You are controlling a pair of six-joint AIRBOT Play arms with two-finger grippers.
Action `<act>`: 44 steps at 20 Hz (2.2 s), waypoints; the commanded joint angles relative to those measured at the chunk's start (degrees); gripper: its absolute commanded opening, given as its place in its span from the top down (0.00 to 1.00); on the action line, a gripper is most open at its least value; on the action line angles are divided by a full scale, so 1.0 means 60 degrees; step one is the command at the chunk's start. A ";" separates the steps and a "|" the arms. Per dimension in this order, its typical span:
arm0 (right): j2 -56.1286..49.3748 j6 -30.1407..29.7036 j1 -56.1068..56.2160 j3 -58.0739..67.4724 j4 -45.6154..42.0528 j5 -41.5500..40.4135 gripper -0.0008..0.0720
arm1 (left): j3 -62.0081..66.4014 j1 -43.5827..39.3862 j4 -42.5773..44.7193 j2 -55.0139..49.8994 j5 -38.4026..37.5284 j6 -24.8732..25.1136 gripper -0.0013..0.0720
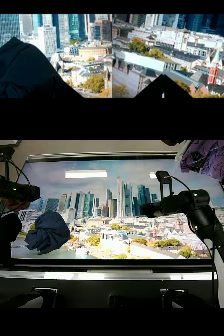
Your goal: Fold the clothes and pants, and hang the long-sleeved shirts on hangers.
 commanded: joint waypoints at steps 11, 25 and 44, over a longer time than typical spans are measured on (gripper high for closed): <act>0.0004 0.0007 0.0007 0.0011 0.0004 -0.0025 0.94 | -0.0433 0.0076 0.0994 -0.0007 -0.0437 -0.1042 0.00; 0.0004 0.0007 0.0007 0.0011 0.0011 -0.0790 0.94 | -0.5934 0.1377 0.1625 -0.1574 0.4856 -0.2430 0.00; 0.0936 -0.1195 0.0007 0.0007 -0.1803 -0.3399 0.56 | -0.4036 -0.6808 -0.4521 -0.3417 0.7359 -0.3905 0.69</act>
